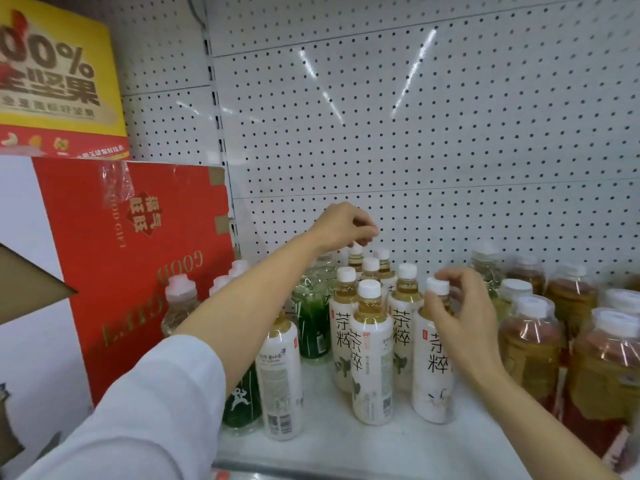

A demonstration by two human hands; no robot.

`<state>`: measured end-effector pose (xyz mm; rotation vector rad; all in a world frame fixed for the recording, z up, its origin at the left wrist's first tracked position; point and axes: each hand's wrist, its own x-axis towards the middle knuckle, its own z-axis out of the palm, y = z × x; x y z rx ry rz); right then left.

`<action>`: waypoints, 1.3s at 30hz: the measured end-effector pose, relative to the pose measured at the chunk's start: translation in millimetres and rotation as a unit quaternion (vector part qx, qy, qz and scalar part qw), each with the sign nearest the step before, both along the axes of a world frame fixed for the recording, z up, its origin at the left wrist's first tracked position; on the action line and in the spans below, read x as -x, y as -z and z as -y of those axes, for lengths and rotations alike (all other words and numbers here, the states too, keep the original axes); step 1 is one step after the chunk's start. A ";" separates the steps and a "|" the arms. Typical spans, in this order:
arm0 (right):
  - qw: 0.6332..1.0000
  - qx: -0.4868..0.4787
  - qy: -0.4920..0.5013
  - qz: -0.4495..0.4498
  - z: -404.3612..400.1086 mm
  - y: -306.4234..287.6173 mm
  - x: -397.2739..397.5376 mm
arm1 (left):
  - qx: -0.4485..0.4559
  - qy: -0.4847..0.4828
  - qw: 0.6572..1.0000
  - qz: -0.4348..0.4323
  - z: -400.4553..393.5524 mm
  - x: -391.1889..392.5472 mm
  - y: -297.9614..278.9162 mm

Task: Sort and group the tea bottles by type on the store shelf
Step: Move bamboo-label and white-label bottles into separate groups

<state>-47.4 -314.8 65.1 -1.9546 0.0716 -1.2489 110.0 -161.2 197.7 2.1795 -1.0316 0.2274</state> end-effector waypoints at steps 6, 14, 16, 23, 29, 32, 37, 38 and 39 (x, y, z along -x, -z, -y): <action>0.997 0.050 0.003 -0.053 -1.7 -34.7 4.3 | -0.260 -0.160 0.952 -0.029 -60.2 -43.7 -1.8; 0.987 0.110 -0.012 -0.119 1.0 -23.2 -10.6 | -0.261 -0.152 0.951 -0.068 -76.6 -55.6 -5.6; 0.988 0.108 -0.005 -0.109 3.3 -18.1 -10.6 | -0.268 -0.174 0.944 -0.077 -90.7 -64.8 -10.5; 0.990 0.112 0.016 -0.089 4.2 -10.3 -13.4 | -0.351 -0.271 0.896 -0.011 -134.3 -95.7 -6.0; 0.994 0.093 0.014 -0.063 0.9 -5.1 -13.7 | -0.389 -0.252 0.883 -0.074 -132.5 -101.8 -12.7; 0.996 0.076 0.014 -0.048 -0.7 -2.9 -14.3 | -0.405 -0.232 0.884 -0.007 -103.9 -99.1 -12.7; 0.998 0.046 -0.003 -0.038 -7.5 1.2 -8.2 | -0.376 -0.144 0.915 -0.019 -38.3 -96.0 -12.7; 0.999 0.028 -0.009 -0.042 -8.5 3.0 -6.9 | -0.379 -0.134 0.915 -0.034 -27.2 -96.4 -11.0; 0.999 0.009 -0.013 -0.042 -9.9 4.4 -5.0 | -0.382 -0.129 0.914 -0.048 -18.1 -97.6 -8.6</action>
